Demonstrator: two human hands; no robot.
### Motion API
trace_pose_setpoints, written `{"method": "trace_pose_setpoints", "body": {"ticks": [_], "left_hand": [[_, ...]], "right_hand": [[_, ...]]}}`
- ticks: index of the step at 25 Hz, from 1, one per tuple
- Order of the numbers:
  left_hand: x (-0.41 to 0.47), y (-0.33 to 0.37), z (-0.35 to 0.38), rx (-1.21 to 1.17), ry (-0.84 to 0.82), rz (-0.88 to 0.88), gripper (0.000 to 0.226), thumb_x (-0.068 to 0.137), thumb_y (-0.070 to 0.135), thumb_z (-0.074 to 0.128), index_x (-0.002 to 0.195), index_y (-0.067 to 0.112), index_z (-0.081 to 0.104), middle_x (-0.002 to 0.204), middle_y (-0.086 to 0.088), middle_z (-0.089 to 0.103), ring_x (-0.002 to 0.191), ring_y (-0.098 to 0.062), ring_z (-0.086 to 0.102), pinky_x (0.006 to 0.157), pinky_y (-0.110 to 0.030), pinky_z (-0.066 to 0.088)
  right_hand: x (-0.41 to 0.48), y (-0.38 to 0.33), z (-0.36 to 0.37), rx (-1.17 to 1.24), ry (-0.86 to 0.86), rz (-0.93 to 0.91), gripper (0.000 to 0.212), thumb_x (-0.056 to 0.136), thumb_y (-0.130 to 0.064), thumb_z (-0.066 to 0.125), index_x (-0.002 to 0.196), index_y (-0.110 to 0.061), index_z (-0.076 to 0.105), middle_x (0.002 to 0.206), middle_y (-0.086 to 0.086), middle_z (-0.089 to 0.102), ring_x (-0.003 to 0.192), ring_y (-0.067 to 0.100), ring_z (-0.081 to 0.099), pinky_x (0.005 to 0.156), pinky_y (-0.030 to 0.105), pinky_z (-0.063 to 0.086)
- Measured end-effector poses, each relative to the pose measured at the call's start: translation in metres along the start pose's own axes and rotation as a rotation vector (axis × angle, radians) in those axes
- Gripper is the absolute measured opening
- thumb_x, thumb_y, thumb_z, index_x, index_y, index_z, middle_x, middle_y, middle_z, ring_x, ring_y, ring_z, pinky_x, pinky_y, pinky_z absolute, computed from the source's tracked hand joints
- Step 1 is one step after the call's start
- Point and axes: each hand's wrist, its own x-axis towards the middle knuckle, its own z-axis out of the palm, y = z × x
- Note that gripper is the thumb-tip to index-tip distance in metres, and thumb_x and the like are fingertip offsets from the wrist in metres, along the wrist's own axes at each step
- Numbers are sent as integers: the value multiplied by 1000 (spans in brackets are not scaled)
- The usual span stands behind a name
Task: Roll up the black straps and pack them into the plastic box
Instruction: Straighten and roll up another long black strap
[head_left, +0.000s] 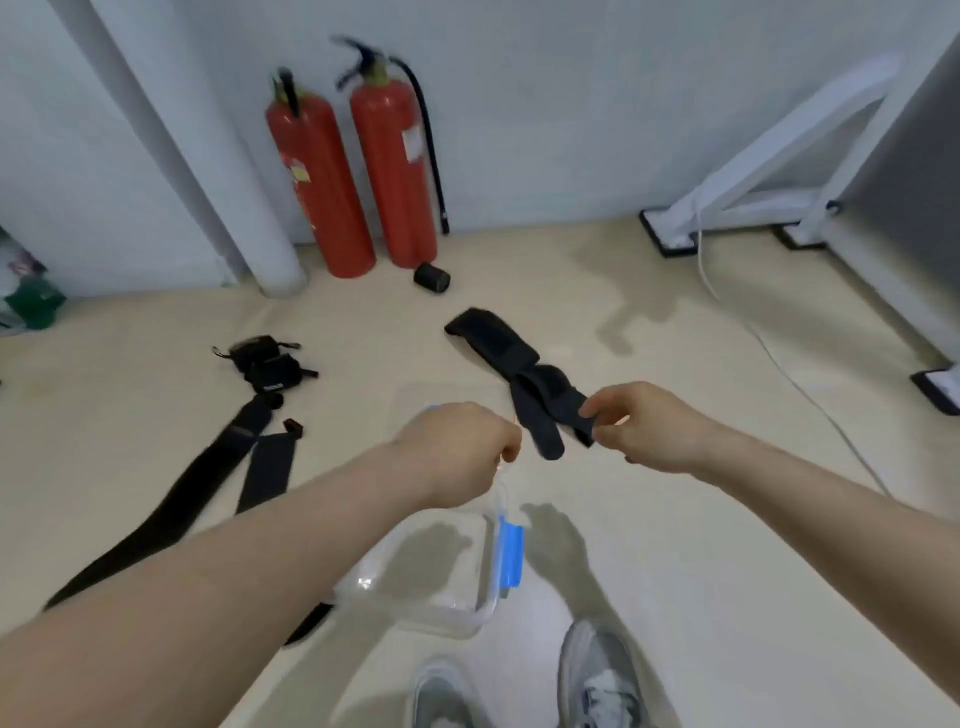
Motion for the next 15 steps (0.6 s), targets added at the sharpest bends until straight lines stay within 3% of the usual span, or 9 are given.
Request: {"method": "trace_pose_setpoints", "body": {"ticks": [3, 6, 8, 10, 12, 14, 15], "left_hand": [[65, -45, 54, -390, 14, -163, 33, 96, 10, 45, 114, 24, 68, 95, 8, 62, 90, -14, 58, 76, -23, 43], [78, -63, 81, -806, 38, -357, 29, 95, 8, 45, 95, 21, 71, 75, 11, 62, 63, -1, 58, 57, -12, 41], [79, -74, 88, -916, 9, -443, 35, 92, 3, 43, 88, 25, 70, 79, 11, 62, 63, -2, 57, 54, -10, 39], [85, -81, 88, -1011, 17, -531, 38, 91, 2, 42, 84, 29, 67, 89, 10, 64, 72, -4, 58, 56, -7, 40], [95, -86, 79, -1111, 33, -588, 35, 92, 1, 43, 87, 26, 67, 91, 9, 65, 76, -5, 56, 61, -7, 39], [108, -90, 68, -1219, 15, -631, 32, 92, 0, 43, 93, 20, 67, 90, 4, 66, 77, -8, 56, 68, -12, 42], [117, -90, 64, -1274, 9, -647, 31, 91, 0, 43, 96, 19, 66, 91, 2, 68, 79, -12, 57, 72, -17, 44]], "right_hand": [[80, 28, 53, -97, -97, 29, 44, 94, -14, 59, 137, -15, 54, 131, 4, 59, 116, 20, 56, 87, 20, 38], [94, 32, 74, -113, -252, 119, 57, 96, -17, 58, 149, -18, 38, 151, 2, 43, 133, 20, 46, 100, 23, 39], [97, 20, 72, -116, -323, 141, 63, 96, -18, 57, 153, -20, 30, 156, 0, 34, 136, 18, 43, 102, 25, 38], [108, 3, 63, -104, -333, 174, 62, 96, -16, 58, 152, -16, 32, 155, 3, 37, 136, 21, 43, 103, 28, 41], [127, -12, 51, -122, -309, 192, 53, 93, -10, 60, 143, -3, 41, 137, 13, 52, 123, 32, 51, 96, 31, 47], [156, -23, 39, -149, -306, 186, 53, 90, -8, 62, 140, -3, 44, 112, 5, 57, 103, 28, 53, 77, 17, 48], [172, -26, 33, -143, -303, 192, 57, 90, -10, 62, 143, -9, 43, 115, 1, 55, 104, 24, 52, 78, 14, 45]]}}
